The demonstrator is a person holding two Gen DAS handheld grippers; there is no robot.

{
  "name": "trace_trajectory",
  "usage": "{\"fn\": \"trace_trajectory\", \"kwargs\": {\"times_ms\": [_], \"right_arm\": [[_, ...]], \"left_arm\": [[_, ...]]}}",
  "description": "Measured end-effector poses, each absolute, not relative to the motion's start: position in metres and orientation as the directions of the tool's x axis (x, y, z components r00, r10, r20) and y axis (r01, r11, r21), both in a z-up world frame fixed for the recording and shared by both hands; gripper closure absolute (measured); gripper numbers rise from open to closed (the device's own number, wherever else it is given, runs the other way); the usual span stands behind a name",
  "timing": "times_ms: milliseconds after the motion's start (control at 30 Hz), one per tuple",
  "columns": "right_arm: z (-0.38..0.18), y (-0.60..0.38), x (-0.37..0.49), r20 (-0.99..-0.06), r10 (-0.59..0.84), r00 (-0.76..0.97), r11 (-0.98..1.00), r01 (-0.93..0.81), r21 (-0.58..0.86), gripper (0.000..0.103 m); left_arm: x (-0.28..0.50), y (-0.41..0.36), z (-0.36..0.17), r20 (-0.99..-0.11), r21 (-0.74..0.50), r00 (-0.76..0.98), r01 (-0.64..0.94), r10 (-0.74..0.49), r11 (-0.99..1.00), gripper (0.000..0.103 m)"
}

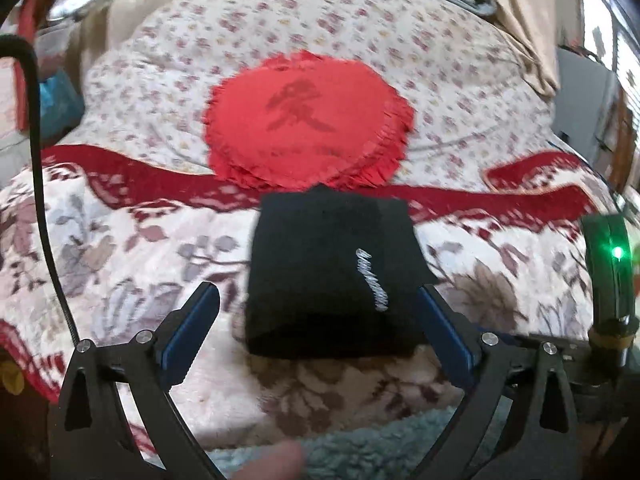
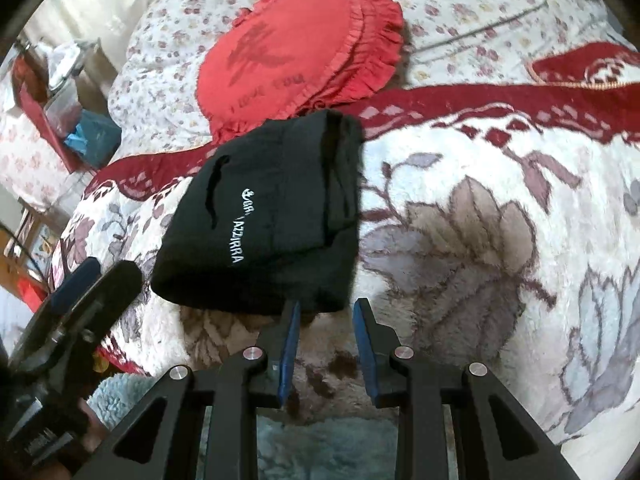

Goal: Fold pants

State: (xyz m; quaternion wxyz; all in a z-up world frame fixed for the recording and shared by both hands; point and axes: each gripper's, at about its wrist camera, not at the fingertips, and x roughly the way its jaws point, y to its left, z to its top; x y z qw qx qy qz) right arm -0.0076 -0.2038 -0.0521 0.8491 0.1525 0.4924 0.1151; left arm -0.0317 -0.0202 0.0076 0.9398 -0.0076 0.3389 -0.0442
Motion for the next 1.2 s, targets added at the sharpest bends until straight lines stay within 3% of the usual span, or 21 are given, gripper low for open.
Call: {"fn": "trace_trajectory", "kwargs": {"times_ms": [200, 333, 533, 733, 967, 1200], "right_arm": [[-0.056, -0.203, -0.001, -0.8, 0.39, 0.456, 0.906, -0.039, 0.42, 0.077], [-0.051, -0.201, -0.005, -0.787, 0.411, 0.46, 0.896, -0.045, 0.442, 0.077], [-0.037, -0.206, -0.012, -0.772, 0.411, 0.485, 0.894, -0.049, 0.446, 0.077], [-0.006, -0.226, -0.033, -0.751, 0.361, 0.552, 0.908, -0.027, 0.417, 0.077], [-0.022, -0.242, -0.029, -0.769, 0.361, 0.528, 0.904, 0.007, 0.428, 0.077], [-0.026, -0.22, -0.028, -0.815, 0.27, 0.514, 0.962, -0.117, 0.245, 0.077]], "left_arm": [[-0.029, -0.002, 0.03, -0.662, -0.144, 0.737, 0.052, -0.136, 0.988, 0.004], [-0.031, 0.003, 0.05, -0.617, -0.236, 0.76, 0.07, -0.205, 0.969, 0.001], [-0.009, -0.008, 0.013, -0.716, -0.229, 0.663, 0.072, -0.219, 0.971, 0.001], [-0.001, -0.006, 0.001, -0.737, -0.25, 0.644, 0.018, -0.202, 0.968, 0.001], [0.014, -0.012, -0.009, -0.771, -0.195, 0.62, -0.019, -0.142, 0.981, 0.001], [0.034, -0.008, -0.016, -0.79, -0.167, 0.605, -0.059, -0.098, 0.984, 0.001]]}}
